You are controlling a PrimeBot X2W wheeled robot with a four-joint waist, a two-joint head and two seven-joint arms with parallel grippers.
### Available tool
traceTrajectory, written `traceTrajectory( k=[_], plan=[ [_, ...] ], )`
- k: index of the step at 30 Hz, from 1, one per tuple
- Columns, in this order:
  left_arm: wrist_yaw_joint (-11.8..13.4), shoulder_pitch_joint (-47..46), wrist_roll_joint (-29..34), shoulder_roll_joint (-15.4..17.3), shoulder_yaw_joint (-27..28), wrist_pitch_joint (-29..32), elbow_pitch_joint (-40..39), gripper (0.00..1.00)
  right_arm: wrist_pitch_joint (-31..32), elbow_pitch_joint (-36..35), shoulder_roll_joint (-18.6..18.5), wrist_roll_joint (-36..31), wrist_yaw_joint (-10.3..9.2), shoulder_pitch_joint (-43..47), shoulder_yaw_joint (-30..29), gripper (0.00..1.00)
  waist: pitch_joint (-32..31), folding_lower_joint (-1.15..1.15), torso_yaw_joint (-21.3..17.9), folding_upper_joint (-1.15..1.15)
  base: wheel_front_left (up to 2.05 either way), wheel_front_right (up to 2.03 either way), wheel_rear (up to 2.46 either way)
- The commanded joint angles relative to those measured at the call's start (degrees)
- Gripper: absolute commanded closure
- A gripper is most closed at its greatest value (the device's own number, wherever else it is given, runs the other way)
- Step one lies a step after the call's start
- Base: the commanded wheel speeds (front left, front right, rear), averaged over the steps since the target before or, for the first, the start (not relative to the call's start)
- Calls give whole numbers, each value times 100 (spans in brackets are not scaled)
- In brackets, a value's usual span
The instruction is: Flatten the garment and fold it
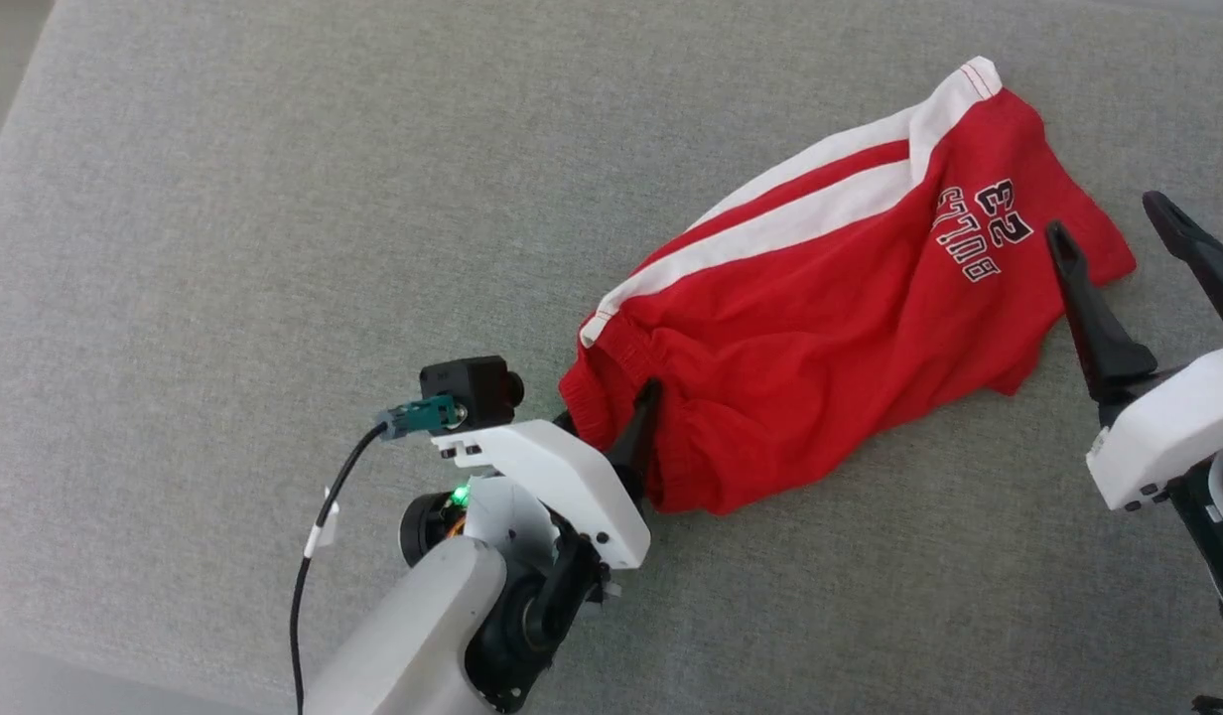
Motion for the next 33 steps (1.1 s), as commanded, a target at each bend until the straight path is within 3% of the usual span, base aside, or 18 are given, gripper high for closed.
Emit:
traceTrajectory(
  k=[1, 10, 11, 12, 13, 23, 33],
  plan=[
    [-42, 7, -16, -48, -52, 55, 58, 0, -14, 10, -22, 37, -5, -87, 23, 0, 31, 0, -20, -1, 0, 0, 0],
    [-231, -59, -31, -86, -161, 73, 230, 0, -42, 93, -65, 83, -5, -175, 69, 0, 99, 0, -95, -1, 0, 0, 0],
    [-273, -80, -24, -97, -185, 66, 275, 15, -43, 102, -70, 87, -5, -184, 73, 0, 98, 0, -103, -1, 0, 0, 0],
    [-319, -99, -13, -101, -213, 63, 320, 71, -43, 112, -75, 89, -5, -194, 75, 0, 97, 0, -109, -1, 0, 0, 0],
    [-350, -111, -12, -109, -221, 47, 361, 100, -39, 119, -81, 92, -5, -207, 79, 0, 99, 0, -115, -1, 0, 0, 0],
    [-539, -78, -39, -40, -182, -101, 489, 100, 190, 243, -286, 42, -5, -332, 65, 0, 79, 0, 0, -1, 0, 0, 0],
    [-608, -94, -37, -4, -167, -173, 251, 100, 1290, 965, -890, 38, -5, -908, 62, 0, 221, 0, 213, -1, 0, 0, 0]
  ],
)
